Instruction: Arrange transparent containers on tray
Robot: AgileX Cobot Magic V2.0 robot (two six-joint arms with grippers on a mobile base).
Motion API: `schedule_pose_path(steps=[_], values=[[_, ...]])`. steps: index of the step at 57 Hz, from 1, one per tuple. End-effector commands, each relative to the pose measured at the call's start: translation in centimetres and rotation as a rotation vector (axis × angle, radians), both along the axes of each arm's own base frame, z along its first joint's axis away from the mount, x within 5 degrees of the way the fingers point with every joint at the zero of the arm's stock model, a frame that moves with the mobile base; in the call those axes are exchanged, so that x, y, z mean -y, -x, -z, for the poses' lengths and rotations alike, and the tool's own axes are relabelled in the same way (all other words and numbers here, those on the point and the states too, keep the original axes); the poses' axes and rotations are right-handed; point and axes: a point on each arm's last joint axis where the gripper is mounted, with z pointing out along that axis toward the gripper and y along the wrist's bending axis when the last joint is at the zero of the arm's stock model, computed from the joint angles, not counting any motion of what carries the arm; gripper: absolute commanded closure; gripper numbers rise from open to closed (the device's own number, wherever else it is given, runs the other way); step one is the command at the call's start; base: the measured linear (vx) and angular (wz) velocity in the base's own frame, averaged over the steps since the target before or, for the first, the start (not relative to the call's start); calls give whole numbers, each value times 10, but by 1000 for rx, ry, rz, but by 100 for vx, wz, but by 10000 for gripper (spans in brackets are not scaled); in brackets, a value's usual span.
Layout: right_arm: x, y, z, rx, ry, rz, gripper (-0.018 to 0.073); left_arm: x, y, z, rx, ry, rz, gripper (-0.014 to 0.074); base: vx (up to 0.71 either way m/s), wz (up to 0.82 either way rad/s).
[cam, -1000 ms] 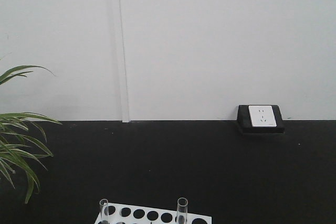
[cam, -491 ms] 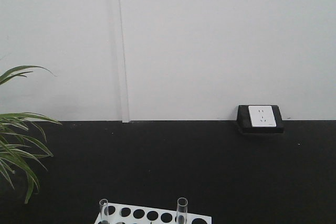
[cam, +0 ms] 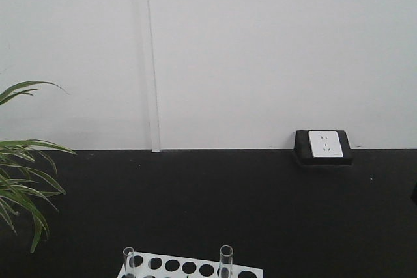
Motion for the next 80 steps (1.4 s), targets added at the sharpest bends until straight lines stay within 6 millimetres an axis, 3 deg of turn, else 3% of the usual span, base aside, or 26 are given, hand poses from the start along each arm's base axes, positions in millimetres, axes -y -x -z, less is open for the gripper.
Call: schedule_pose_path(steps=[1, 10, 21, 30, 40, 49, 58, 70, 80], values=[[2, 3, -23, 139, -14, 15, 454, 2, 3, -22, 128, 17, 22, 493, 0, 0], [2, 3, -22, 136, -14, 15, 262, 2, 3, -21, 118, 16, 20, 324, 0, 0], [2, 3, -22, 133, -13, 15, -46, 1, 2, -19, 97, 15, 15, 93, 0, 0], [2, 3, -22, 133, -13, 15, -168, 1, 3, -20, 111, 16, 18, 4, 0, 0], [2, 3, -22, 133, -13, 15, -156, 2, 5, -26, 167, 61, 39, 10, 0, 0], [2, 3, -22, 128, -13, 14, -113, 4, 3, -18, 138, 76, 50, 22, 0, 0], [2, 2, -20, 110, -13, 13, -45, 15, 6, 11, 107, -17, 133, 22, 0, 0], [2, 2, -20, 106, -13, 12, 68, 38, 13, 69, 17, -51, 335, 22, 0, 0], [2, 2, -20, 106, -13, 12, 140, 52, 3, 93, 0, -23, 468, 22, 0, 0]])
